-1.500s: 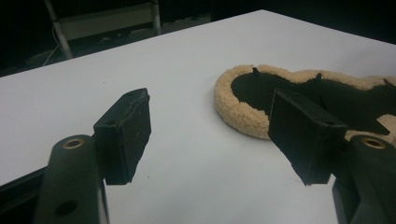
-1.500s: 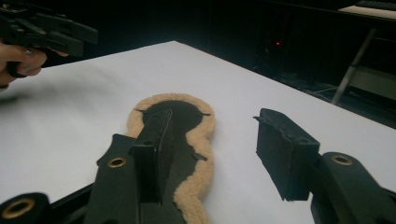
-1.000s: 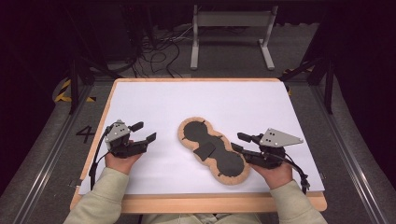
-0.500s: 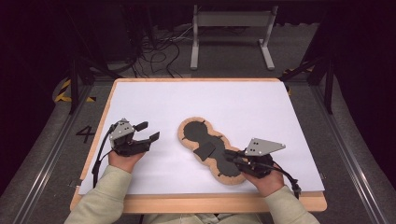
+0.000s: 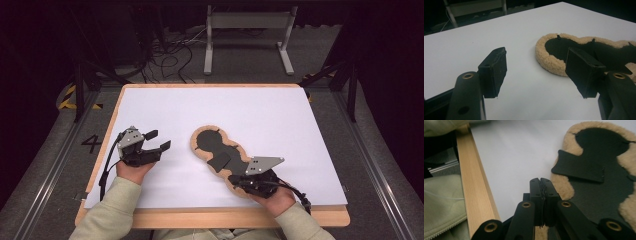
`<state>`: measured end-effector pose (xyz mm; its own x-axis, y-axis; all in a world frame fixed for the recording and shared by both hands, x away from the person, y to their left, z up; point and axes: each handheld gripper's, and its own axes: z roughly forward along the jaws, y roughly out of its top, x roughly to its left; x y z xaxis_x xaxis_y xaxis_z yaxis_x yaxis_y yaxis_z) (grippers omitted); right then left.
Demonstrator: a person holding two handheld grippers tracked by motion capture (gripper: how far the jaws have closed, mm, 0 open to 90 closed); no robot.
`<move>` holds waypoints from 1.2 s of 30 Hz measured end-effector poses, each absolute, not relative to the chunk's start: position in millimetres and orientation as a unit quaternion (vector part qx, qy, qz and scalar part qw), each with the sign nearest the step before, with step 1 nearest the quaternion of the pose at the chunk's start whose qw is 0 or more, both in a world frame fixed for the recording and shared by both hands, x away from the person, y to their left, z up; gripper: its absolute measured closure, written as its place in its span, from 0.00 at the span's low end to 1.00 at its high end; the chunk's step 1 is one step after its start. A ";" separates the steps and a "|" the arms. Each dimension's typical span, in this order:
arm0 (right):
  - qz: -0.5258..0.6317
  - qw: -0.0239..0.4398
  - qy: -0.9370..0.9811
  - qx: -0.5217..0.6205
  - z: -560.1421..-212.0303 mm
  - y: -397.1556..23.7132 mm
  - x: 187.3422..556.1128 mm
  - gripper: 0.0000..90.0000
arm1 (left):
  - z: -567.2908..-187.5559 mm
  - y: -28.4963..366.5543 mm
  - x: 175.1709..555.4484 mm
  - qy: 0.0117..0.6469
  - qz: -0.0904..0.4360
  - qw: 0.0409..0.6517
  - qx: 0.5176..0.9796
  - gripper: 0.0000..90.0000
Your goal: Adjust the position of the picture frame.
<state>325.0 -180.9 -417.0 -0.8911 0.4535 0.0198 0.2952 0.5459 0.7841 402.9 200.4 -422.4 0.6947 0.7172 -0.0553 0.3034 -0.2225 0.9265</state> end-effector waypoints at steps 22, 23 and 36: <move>0.338 0.039 0.915 0.218 -437.7 -166.7 327.3 1.00 | -423.7 199.0 405.4 0.340 0.195 0.527 0.754 0.36; 0.335 0.043 0.917 0.214 -437.2 -168.7 328.4 1.00 | -423.7 198.9 405.8 0.338 0.197 0.527 0.754 0.36; 0.311 0.075 0.914 0.249 -435.5 -191.2 339.6 1.00 | -424.1 198.2 406.5 0.340 0.193 0.527 0.754 0.36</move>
